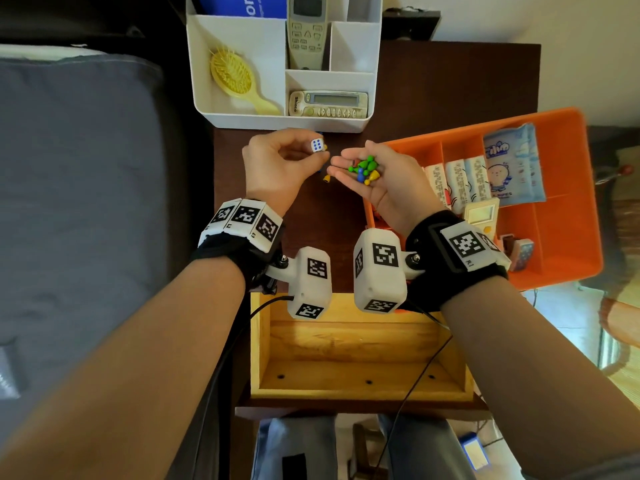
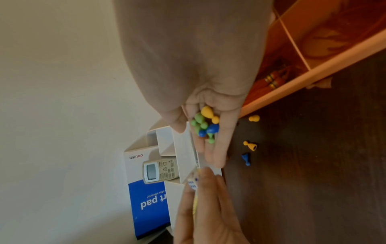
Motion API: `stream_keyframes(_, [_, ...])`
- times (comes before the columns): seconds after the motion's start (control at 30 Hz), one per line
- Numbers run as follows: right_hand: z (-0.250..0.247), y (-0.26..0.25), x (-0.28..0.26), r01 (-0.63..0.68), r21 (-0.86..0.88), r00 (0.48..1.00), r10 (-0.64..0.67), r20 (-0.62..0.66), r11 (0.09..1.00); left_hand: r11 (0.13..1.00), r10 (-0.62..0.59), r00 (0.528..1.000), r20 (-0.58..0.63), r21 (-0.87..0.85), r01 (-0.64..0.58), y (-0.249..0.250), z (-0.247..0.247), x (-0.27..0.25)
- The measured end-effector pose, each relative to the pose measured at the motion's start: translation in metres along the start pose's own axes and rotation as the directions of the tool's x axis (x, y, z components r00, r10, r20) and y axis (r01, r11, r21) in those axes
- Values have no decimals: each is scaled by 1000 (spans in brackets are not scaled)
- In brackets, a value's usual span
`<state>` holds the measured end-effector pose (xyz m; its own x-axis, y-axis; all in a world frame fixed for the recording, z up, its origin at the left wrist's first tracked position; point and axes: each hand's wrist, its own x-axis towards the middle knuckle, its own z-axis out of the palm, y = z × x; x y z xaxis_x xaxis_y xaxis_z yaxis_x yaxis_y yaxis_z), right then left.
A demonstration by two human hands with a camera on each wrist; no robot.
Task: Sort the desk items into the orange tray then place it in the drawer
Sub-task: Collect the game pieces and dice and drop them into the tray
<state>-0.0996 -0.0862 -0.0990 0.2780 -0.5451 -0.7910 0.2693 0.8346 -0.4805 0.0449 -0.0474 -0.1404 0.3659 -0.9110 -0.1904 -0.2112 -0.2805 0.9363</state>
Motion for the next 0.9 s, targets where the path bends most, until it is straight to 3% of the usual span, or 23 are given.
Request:
stream_keyframes(0.23, [1, 6, -3, -27, 74, 999, 24, 42, 997, 999, 39, 964, 261, -6, -38, 26, 6, -4])
stream_keyframes(0.33, [-2, 9, -3, -15, 74, 997, 9, 77, 997, 998, 49, 954, 295, 27, -60, 32, 7, -7])
stream_keyframes(0.43, [-6, 11, -4, 17, 120, 997, -25, 70, 993, 996, 75, 965, 250, 29, -85, 32, 8, -8])
stream_keyframes(0.53, [-6, 11, -4, 49, 160, 998, -56, 37, 986, 996, 81, 990, 115, 12, -83, 27, 7, -7])
stream_keyframes(0.67, [-8, 9, -4, 77, 161, 997, -72, -38, 984, 994, -23, 998, -63, 105, 29, 5, 3, 0])
stream_keyframes(0.77, [-13, 7, -2, 105, 178, 993, -95, -63, 978, 958, -113, 993, -41, 261, 120, -21, 0, 2])
stream_keyframes(0.9, [-18, 7, 1, 117, 150, 992, -109, -63, 982, 884, -158, 987, 6, 447, 138, -36, 6, 2])
